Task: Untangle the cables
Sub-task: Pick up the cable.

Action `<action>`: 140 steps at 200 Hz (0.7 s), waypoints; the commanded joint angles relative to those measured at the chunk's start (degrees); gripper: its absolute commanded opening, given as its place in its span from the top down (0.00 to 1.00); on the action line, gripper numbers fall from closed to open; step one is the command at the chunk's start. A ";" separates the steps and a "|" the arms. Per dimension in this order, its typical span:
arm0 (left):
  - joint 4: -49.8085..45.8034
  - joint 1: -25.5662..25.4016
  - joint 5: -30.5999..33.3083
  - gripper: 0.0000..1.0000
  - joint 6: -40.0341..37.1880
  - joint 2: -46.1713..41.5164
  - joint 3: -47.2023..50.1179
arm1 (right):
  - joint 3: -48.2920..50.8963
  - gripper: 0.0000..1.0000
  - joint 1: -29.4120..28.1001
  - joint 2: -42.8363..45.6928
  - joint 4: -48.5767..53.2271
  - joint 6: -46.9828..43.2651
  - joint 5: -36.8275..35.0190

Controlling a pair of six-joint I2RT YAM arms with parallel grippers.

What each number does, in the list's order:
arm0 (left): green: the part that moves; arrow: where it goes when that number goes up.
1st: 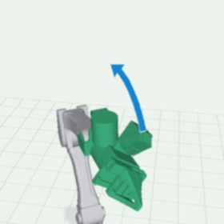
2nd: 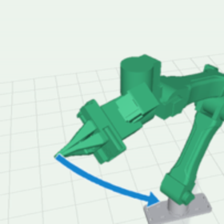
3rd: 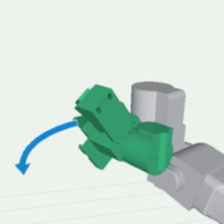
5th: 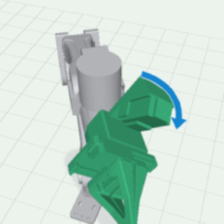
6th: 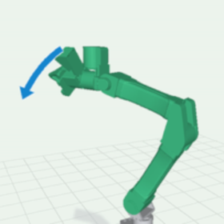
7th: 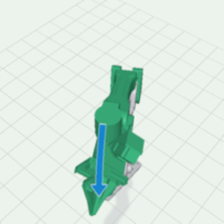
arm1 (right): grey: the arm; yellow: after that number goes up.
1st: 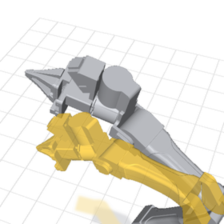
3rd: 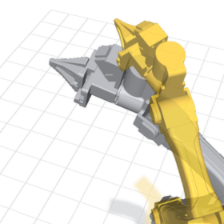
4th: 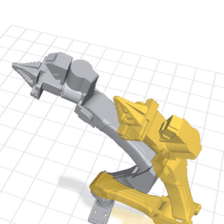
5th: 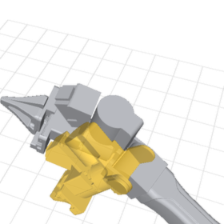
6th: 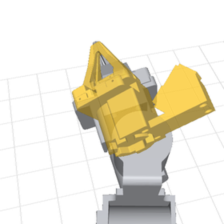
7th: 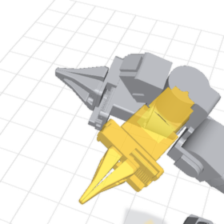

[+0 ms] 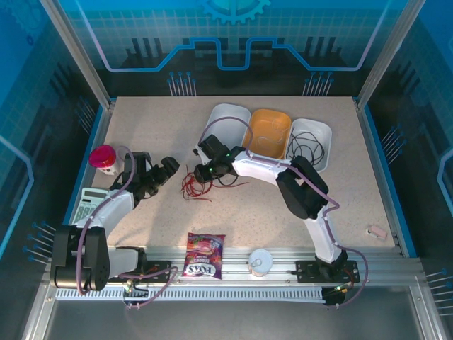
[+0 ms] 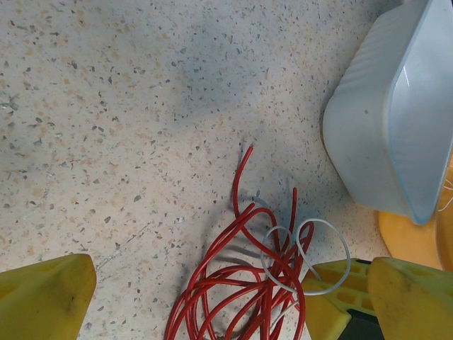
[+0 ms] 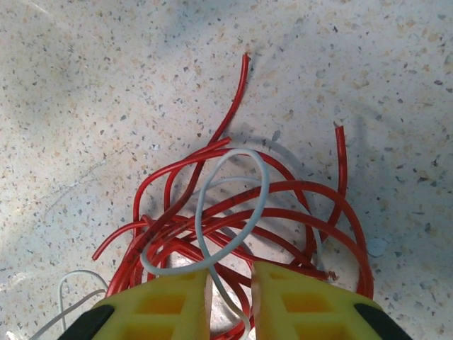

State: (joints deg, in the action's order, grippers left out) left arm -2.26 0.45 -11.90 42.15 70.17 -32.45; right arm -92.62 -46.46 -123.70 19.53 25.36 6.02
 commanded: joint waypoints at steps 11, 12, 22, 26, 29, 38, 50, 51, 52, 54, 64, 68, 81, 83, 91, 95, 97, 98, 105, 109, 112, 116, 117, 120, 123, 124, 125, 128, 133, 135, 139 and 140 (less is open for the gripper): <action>0.85 0.69 -1.54 0.01 1.09 0.54 0.80 | -2.22 0.78 -0.73 -2.07 1.56 -1.24 -0.80; 0.81 0.69 -1.50 0.01 1.09 0.52 0.81 | -2.22 0.78 -0.74 -2.07 1.56 -1.22 -0.82; 0.73 0.70 -1.46 0.01 1.09 0.50 0.72 | -2.14 0.80 -0.74 -1.91 1.60 -1.25 -0.93; 0.73 0.69 -1.54 0.01 1.09 0.50 0.74 | -2.13 0.81 -0.78 -1.77 1.65 -1.34 -1.05; 0.74 0.75 -1.51 0.01 1.09 0.49 0.71 | -2.13 0.82 -0.77 -1.66 1.72 -1.37 -1.09; 0.68 0.70 -1.51 0.01 1.09 0.49 0.63 | -1.92 0.84 -0.83 -1.09 1.82 -1.33 -1.38; 0.75 0.69 -1.52 0.01 1.03 0.59 0.55 | -1.49 0.87 -0.91 -0.14 1.76 -1.46 -1.86; 0.71 0.69 -1.49 0.01 1.06 0.59 0.59 | -1.46 0.87 -0.92 -0.05 1.75 -1.41 -1.87; 0.70 0.69 -1.47 0.01 1.03 0.63 0.57 | -1.44 0.87 -0.92 0.04 1.79 -1.44 -1.93; 0.68 0.69 -1.48 0.01 1.05 0.59 0.55 | -1.32 0.87 -0.85 0.21 1.88 -1.43 -2.03; 0.73 0.69 -1.50 0.01 0.92 0.76 0.41 | -0.93 0.88 -0.91 1.11 2.11 -1.43 -2.56; 0.68 0.69 -1.57 0.01 0.92 0.83 0.37 | -0.77 0.89 -0.90 1.46 2.30 -1.40 -2.71; 0.78 0.72 -1.66 0.01 0.92 1.02 0.28 | -0.01 0.92 -0.94 2.75 2.36 -1.45 -3.09; 0.77 0.70 -1.64 0.01 0.92 1.08 0.28 | 0.16 0.92 -0.97 2.93 2.36 -1.46 -3.11; 0.89 0.70 -1.82 0.01 0.93 1.27 0.19 | 0.69 0.92 -1.00 3.74 2.42 -1.32 -3.57; 0.96 0.69 -1.88 0.01 0.94 1.28 0.19 | 1.00 0.92 -0.97 4.10 2.51 -1.35 -3.86; 0.95 0.72 -1.94 0.01 0.92 1.35 0.19 | 1.07 0.93 -0.97 4.26 2.57 -1.32 -4.03; 0.95 0.71 -1.96 0.01 0.92 1.36 0.19 | 1.10 0.93 -0.95 4.39 2.59 -1.30 -4.06; 1.17 0.69 -2.10 0.01 0.92 1.54 0.10 | 1.53 0.93 -0.94 5.10 2.91 -1.20 -4.63; 1.14 0.72 -2.21 0.01 0.85 1.60 0.10 | 1.68 0.93 -0.94 5.43 3.04 -1.22 -4.97; 1.26 0.74 -2.33 0.01 0.82 1.63 0.10 | 1.92 0.94 -0.92 5.70 3.12 -1.26 -5.19; 1.30 0.70 -2.46 0.01 0.83 1.70 0.10 | 2.16 0.94 -0.93 6.12 3.29 -1.28 -5.53; 1.34 0.70 -2.53 0.01 0.83 1.71 0.10 | 2.21 0.94 -0.97 6.24 3.31 -1.24 -5.60; 1.42 0.69 -2.69 0.01 0.86 1.72 0.12 | 2.41 0.95 -0.97 6.50 3.41 -1.23 -5.89; 1.57 0.69 -2.75 0.01 0.83 1.72 0.11 | 2.67 0.96 -0.94 6.83 3.41 -1.21 -6.01; 1.61 0.69 -2.81 0.01 0.83 1.72 0.10 | 2.69 0.96 -0.97 6.95 3.45 -1.20 -6.15; 1.63 0.69 -2.88 0.01 0.87 1.72 0.10 | 2.79 0.96 -0.95 7.05 3.48 -1.20 -6.22; 1.71 0.69 -2.99 0.01 0.83 1.72 0.10 | 3.00 0.98 -0.92 7.41 3.56 -1.18 -6.49; 1.93 0.73 -3.16 0.01 0.83 1.72 0.18 | 3.41 1.00 -0.99 7.93 3.69 -1.03 -7.05; 1.98 0.70 -3.20 0.01 0.83 1.72 0.19 | 3.50 1.00 -1.00 8.12 3.74 -0.98 -7.20; 2.17 0.70 -3.34 0.01 0.83 1.72 0.27 | 3.78 1.00 -0.97 8.60 3.84 -0.89 -7.60; 2.22 0.69 -3.41 0.01 0.83 1.72 0.28 | 3.86 1.00 -0.94 8.71 3.80 -0.87 -7.65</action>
State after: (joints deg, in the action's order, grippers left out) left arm -1.45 0.54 -12.97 42.13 71.31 -32.45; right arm -90.32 -46.50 -119.55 21.87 24.32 1.48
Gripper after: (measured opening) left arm 0.991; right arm 0.064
